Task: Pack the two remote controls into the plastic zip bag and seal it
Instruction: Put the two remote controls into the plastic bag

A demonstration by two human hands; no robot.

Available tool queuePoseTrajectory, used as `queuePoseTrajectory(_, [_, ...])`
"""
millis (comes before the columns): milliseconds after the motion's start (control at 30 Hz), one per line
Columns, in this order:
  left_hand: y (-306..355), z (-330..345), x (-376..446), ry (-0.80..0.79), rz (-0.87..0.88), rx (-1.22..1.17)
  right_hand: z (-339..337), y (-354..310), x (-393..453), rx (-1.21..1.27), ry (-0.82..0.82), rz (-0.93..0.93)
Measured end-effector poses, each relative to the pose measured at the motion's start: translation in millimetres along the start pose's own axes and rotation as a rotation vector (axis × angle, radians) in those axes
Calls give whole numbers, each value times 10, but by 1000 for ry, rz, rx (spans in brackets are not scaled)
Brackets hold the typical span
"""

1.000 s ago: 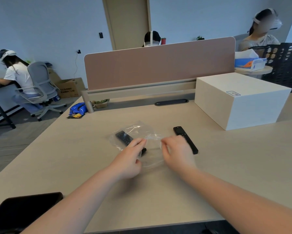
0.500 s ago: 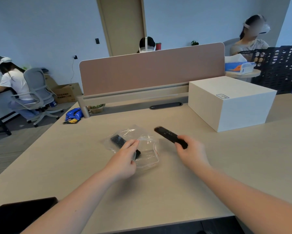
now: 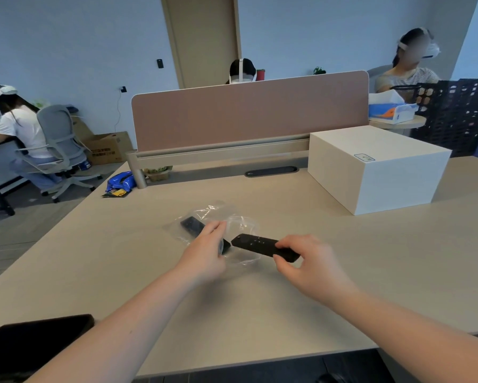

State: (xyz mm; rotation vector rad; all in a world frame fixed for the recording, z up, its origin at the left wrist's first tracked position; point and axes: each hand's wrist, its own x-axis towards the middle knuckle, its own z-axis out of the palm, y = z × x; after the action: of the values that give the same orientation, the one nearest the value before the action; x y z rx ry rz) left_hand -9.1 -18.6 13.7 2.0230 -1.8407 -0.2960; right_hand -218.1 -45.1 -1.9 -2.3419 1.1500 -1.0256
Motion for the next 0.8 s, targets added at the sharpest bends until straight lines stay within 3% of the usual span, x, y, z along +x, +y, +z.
queuePoseTrajectory(167, [-46, 44, -7, 5, 57, -4, 368, -14, 196, -188, -32, -98])
queuePoseTrajectory(367, [-76, 46, 2, 8, 87, -23, 690, -149, 509, -321, -162, -37])
queuePoseTrajectory(600, [-157, 58, 16, -27, 102, -13, 867, -152, 688, -482, -248, -130])
queuePoseTrajectory(800, [-201, 77, 22, -36, 67, -13, 990, 10, 683, -590, -139, -111])
